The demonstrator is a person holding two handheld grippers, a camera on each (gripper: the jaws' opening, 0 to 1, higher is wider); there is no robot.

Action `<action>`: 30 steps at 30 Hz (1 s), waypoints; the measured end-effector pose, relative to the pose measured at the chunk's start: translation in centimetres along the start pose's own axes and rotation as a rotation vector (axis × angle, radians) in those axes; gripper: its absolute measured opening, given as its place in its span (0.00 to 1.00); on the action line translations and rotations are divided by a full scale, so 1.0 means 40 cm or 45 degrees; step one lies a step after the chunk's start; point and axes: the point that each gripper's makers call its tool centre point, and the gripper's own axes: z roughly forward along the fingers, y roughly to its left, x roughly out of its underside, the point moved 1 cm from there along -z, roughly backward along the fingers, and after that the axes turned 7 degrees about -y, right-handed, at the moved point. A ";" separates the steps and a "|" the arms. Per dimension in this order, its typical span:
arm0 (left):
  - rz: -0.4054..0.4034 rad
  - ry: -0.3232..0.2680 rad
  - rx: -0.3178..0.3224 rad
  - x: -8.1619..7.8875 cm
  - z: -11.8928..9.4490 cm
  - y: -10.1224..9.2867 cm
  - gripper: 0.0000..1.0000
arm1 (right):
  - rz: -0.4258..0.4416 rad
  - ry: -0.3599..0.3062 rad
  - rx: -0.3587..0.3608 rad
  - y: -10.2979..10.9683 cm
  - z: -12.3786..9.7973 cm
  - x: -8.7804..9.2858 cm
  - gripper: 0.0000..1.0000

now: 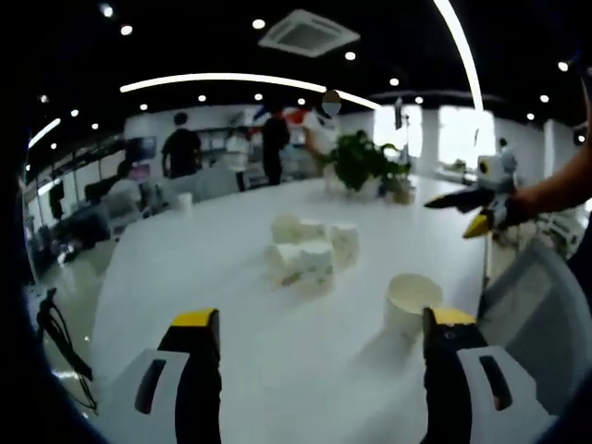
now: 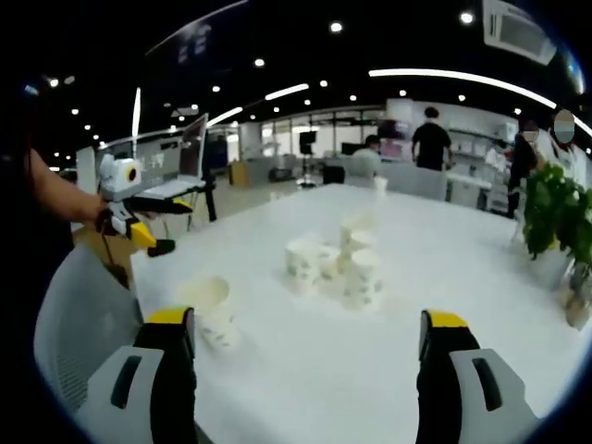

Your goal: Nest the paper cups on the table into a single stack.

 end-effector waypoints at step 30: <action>-0.017 0.037 -0.099 0.013 -0.099 0.078 0.98 | -0.037 0.018 -0.015 -0.034 0.069 -0.007 0.99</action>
